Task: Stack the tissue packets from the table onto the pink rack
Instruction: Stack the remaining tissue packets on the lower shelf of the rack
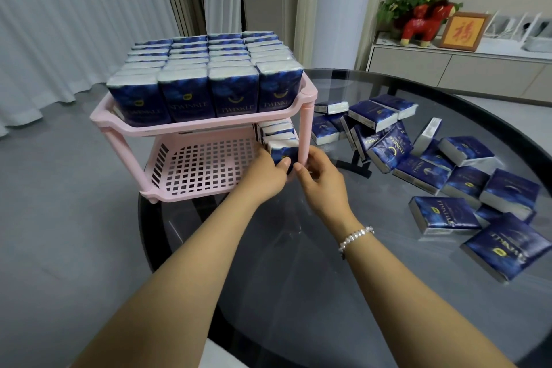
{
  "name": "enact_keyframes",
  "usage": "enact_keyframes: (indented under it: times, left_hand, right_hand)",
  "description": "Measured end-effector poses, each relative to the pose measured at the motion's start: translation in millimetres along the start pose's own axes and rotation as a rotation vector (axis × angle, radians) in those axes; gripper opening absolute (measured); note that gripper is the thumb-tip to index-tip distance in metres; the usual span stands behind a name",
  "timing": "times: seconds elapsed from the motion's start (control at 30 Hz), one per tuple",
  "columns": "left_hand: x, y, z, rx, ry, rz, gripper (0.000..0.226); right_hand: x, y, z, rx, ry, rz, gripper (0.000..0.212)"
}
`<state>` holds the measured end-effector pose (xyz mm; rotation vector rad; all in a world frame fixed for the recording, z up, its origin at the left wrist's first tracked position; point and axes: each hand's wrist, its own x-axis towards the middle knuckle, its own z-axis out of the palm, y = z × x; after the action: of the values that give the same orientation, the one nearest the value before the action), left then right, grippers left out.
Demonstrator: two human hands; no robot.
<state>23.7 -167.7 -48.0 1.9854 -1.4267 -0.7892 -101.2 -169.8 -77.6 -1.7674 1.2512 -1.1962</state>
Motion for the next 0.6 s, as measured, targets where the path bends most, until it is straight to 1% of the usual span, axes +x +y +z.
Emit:
enact_keyframes:
  times: [0.07,0.2,0.3,0.33,0.43,0.5,0.6]
  left_hand:
    - [3,-3,-1,0.057,-0.031,-0.006,0.066]
    - [0,-4,1,0.164,-0.026,-0.003,0.066]
    - [-5,-2,2,0.157,0.024,-0.010,0.061]
    - [-7,-2,2,0.144,0.034,-0.003,0.062]
    - [-14,-3,0,0.154,0.055,0.017,0.073]
    - [-21,-2,-1,0.194,0.093,0.012,0.074]
    - [-31,-2,-1,0.167,0.135,0.011,0.071]
  right_hand:
    - [0,0,0,-0.025,-0.001,0.002,0.028]
    - [-1,0,2,-0.042,0.004,0.009,0.027]
    - [-2,0,1,-0.024,0.013,0.016,0.027]
    - [-3,0,0,-0.015,0.010,0.021,0.028]
    - [-4,-1,-1,0.002,0.005,0.033,0.030]
    - [-4,-3,-1,0.012,0.012,0.038,0.032]
    - [-6,-5,-4,0.013,-0.005,0.047,0.033]
